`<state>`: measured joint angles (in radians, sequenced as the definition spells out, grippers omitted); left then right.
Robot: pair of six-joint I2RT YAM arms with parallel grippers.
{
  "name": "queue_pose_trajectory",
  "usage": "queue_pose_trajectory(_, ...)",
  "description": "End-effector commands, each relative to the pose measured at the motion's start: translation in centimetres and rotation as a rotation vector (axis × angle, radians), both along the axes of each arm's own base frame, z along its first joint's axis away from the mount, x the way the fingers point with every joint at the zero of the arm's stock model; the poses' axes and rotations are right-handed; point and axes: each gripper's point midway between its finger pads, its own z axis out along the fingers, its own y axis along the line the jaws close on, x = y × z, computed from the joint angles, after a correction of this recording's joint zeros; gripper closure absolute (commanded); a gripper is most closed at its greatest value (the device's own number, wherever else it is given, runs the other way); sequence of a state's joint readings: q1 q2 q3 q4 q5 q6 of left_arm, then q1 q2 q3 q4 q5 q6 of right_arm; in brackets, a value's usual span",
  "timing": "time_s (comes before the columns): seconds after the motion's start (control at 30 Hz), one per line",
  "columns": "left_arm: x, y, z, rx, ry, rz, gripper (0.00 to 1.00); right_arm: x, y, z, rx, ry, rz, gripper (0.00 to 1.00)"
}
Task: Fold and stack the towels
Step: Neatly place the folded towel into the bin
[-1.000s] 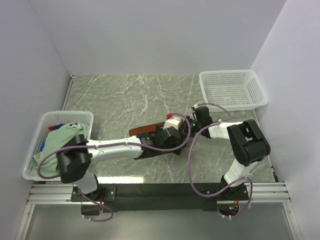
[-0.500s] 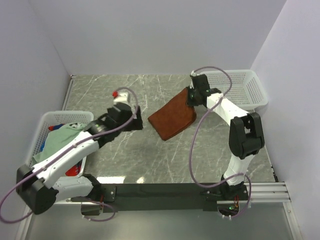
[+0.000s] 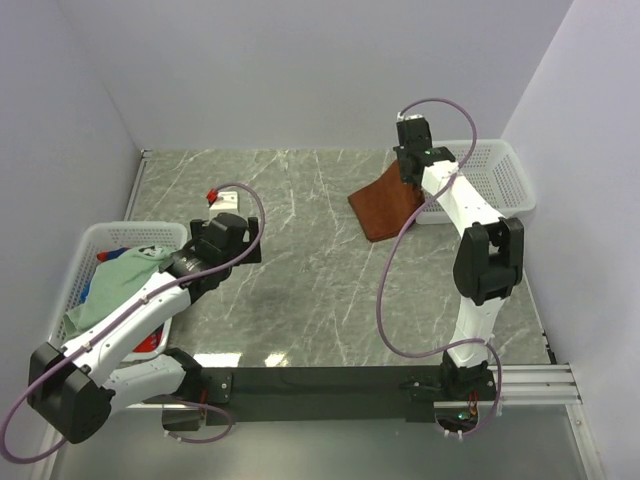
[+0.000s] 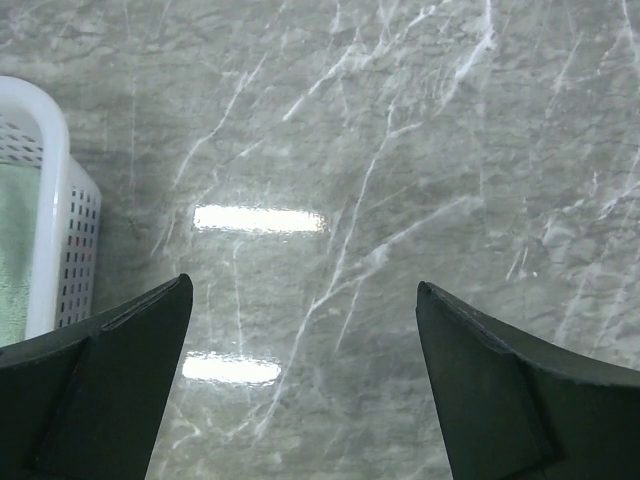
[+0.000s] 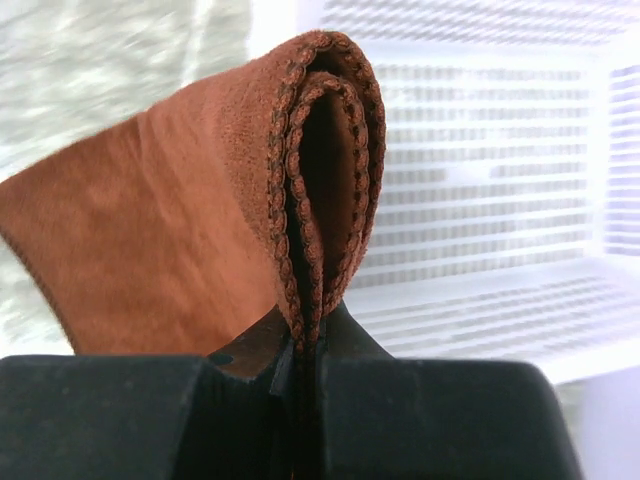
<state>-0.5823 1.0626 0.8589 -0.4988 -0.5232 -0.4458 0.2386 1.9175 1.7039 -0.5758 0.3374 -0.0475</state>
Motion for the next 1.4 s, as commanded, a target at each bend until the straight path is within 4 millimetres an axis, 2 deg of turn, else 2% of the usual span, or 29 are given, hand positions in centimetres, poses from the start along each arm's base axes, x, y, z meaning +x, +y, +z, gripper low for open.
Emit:
queue_pose_trajectory(0.0,0.6,0.6,1.8,-0.004,-0.072,0.021,0.01,2.2,-3.8,4.6,-0.115,-0.125,-0.063,1.00)
queue_pose_trajectory(0.07,0.6,0.5,1.8,-0.007,-0.076,0.016,0.01,3.2,-4.8,5.6,-0.104,-0.158,-0.077,1.00)
queue_pose_trajectory(0.27,0.7,0.7,1.4,0.008,-0.065,0.026,0.01,5.5,-5.7,6.7,-0.126,-0.205,-0.063,1.00)
queue_pose_trajectory(0.37,0.8,0.8,1.1,0.018,-0.057,0.030,0.02,6.2,-6.4,6.9,-0.154,-0.217,-0.061,1.00)
queue_pose_trajectory(0.47,0.8,1.0,0.7,0.033,-0.048,0.040,0.02,6.7,-8.0,6.8,-0.190,-0.212,-0.069,1.00)
queue_pose_trajectory(0.6,1.0,1.4,0.2,0.056,-0.040,0.064,0.02,7.0,-10.5,6.2,-0.260,-0.195,-0.103,1.00)
queue_pose_trajectory(0.63,1.1,1.5,-0.1,0.062,-0.032,0.069,0.02,7.0,-11.5,5.5,-0.287,-0.177,-0.106,1.00)
queue_pose_trajectory(0.93,1.9,2.2,-1.9,0.115,0.025,0.119,0.02,7.6,-15.6,3.4,-0.406,-0.150,-0.148,1.00)
queue_pose_trajectory(1.1,2.1,2.3,-2.6,0.135,0.043,0.126,0.02,7.9,-16.8,2.4,-0.458,-0.135,-0.150,1.00)
queue_pose_trajectory(1.3,2.2,2.4,-3.4,0.156,0.068,0.131,0.02,8.2,-17.0,1.5,-0.481,-0.132,-0.151,1.00)
queue_pose_trajectory(1.33,2.2,2.4,-3.7,0.162,0.077,0.131,0.02,7.9,-18.4,1.4,-0.483,-0.125,-0.174,1.00)
queue_pose_trajectory(1.37,2.3,2.3,-3.6,0.161,0.075,0.129,0.02,7.9,-18.5,1.2,-0.483,-0.119,-0.173,1.00)
